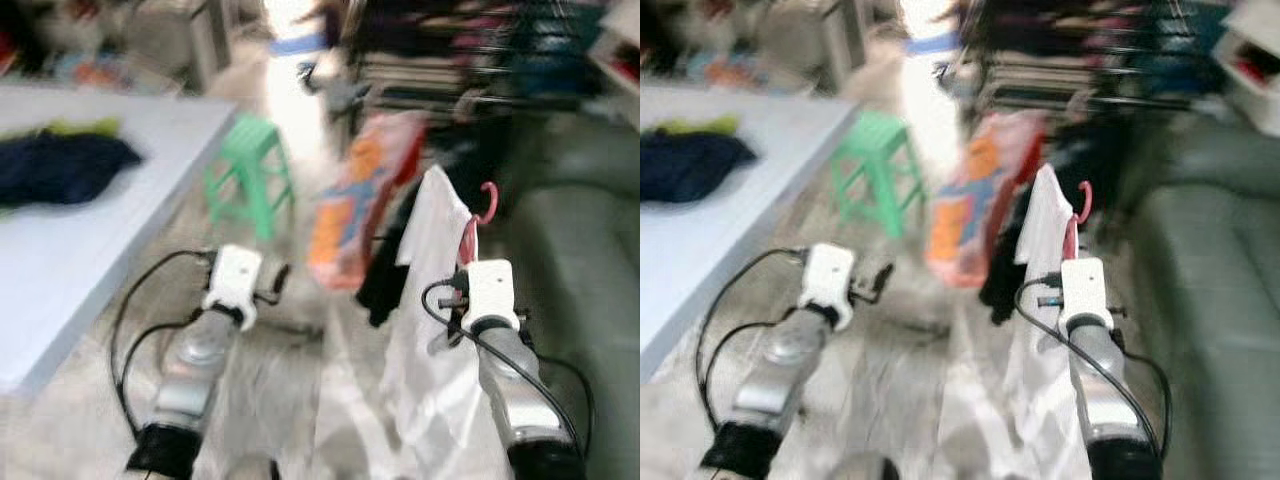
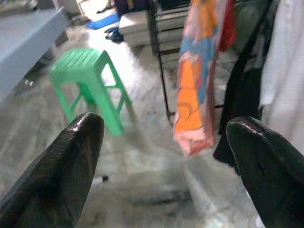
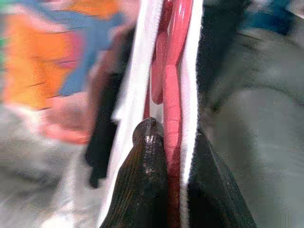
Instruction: Hang hanger
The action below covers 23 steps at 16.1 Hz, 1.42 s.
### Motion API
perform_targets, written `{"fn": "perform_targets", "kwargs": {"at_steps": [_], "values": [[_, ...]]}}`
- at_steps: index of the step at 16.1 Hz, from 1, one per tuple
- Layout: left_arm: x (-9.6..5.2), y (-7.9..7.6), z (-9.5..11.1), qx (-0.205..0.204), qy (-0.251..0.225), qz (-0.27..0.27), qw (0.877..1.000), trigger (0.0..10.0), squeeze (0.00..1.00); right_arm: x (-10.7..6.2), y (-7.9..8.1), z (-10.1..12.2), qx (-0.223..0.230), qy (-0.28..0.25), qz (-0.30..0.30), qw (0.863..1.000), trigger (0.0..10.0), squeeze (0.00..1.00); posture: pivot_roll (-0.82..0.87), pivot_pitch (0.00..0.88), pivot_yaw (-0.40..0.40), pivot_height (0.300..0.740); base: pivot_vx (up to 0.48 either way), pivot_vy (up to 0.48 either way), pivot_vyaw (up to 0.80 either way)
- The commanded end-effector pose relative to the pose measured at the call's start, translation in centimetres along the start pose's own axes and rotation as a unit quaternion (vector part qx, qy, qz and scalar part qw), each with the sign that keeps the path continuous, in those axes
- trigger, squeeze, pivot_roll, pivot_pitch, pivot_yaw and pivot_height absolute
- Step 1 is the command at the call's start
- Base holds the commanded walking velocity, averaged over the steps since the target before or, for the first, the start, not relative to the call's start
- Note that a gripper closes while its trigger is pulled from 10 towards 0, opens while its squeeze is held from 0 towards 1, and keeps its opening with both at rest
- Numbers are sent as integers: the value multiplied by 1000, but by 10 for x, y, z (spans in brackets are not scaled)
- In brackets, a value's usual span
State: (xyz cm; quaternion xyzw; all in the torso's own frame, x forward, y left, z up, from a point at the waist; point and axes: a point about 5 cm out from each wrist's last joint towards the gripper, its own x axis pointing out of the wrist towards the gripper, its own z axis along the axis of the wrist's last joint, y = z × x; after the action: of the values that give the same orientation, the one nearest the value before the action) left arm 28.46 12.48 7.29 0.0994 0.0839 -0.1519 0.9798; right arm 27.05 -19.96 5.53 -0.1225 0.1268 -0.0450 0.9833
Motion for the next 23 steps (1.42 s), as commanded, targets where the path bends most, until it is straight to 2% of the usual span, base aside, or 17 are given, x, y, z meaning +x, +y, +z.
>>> {"fn": "perform_targets", "kwargs": {"at_steps": [1,2,4,6,8,11,12,13,15,16,19,22,23], "values": [[2,3,2,25,-8,-10,1000,10000,0,0,5,13,-2,-41,13,999,10000,0,2,0,-16,740,0,0,800],[3,2,2,32,-6,-21,999,10000,0,-3,6,7,-3,-33,17,999,10000,0,-4,0,-11,740,0,0,800],[5,3,5,39,-12,-22,999,10000,0,-5,12,10,-8,-49,49,998,10000,0,-12,0,0,740,0,0,800],[7,3,4,52,-15,-9,999,10000,0,-5,27,22,-19,-80,117,990,10000,0,-20,0,18,740,0,0,800],[6,-1,4,48,-15,-9,999,10000,0,-3,31,35,-47,-106,143,983,10000,0,-20,0,22,740,0,0,800],[0,3,0,50,-14,31,998,10000,0,-1,17,36,-65,-107,105,987,10000,0,-22,0,25,740,0,0,800],[-4,6,-1,35,-25,31,999,10000,0,-2,8,33,-60,-101,83,990,10000,0,-24,0,26,740,0,0,800],[-6,7,-2,28,-26,34,999,10000,0,-3,6,31,-57,-97,78,991,10000,0,-23,0,25,740,0,0,800],[-11,8,-7,26,-17,51,998,10000,0,-9,5,23,-50,-88,77,992,10000,0,-26,0,21,740,0,0,800],[-9,4,-8,35,-11,44,998,10000,0,-10,6,22,-53,-87,72,992,10000,0,-24,0,15,740,0,0,800],[-2,5,-1,28,-22,46,998,10000,0,-12,7,17,-49,-82,71,993,10000,0,-19,0,5,740,0,0,800],[-2,4,2,27,-24,42,998,10000,0,-14,10,22,-38,-89,90,991,10000,0,-21,0,0,740,0,0,800],[-1,2,0,24,-19,26,999,10000,0,-15,10,25,-31,-94,100,990,10000,0,-21,0,-2,740,0,0,800]]}}
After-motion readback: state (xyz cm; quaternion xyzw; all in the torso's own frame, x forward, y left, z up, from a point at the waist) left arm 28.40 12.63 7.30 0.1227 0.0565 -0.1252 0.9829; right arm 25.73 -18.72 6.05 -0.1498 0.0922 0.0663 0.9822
